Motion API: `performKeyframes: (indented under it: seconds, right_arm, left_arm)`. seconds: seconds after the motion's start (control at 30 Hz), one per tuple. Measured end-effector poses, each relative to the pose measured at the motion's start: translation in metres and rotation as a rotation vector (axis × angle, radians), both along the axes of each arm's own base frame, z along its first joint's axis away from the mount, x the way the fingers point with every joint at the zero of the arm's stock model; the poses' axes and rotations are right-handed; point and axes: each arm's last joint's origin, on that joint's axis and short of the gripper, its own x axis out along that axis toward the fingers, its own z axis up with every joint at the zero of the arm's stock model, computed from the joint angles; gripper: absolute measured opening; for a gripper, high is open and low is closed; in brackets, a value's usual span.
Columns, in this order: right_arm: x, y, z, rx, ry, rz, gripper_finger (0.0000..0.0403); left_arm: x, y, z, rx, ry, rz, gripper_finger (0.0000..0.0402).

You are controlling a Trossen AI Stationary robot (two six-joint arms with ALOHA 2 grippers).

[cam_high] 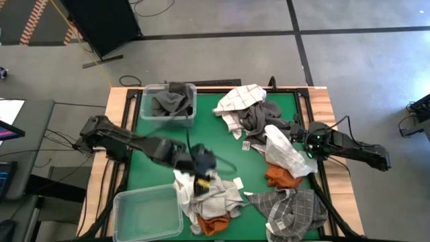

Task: Sort towels by color in basket
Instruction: Put the gray towel into the bottom transparent bin

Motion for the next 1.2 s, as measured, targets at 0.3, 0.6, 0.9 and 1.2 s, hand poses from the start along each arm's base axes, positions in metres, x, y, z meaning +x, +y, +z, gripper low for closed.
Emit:
performKeyframes:
  seconds: [0.3,0.6,0.9,1.2]
  right_arm:
    - [0.000,0.000,0.000,0.000,0.001,-0.001,0.0217]
    - [0.000,0.000,0.000,0.000,0.001,-0.001,0.0217]
    - [0.000,0.000,0.000,-0.001,0.000,-0.002,0.0217]
    - [0.000,0.000,0.000,-0.002,0.000,-0.005,0.0217]
  left_arm:
    - [0.019,-0.058,-0.049,0.000,0.045,-0.159,0.0190]
    - [0.028,-0.069,-0.077,0.064,0.095,-0.176,0.0190]
    - [0.031,-0.070,-0.087,0.054,0.085,-0.188,0.0190]
    - [0.039,-0.071,-0.108,-0.010,0.117,-0.233,0.0190]
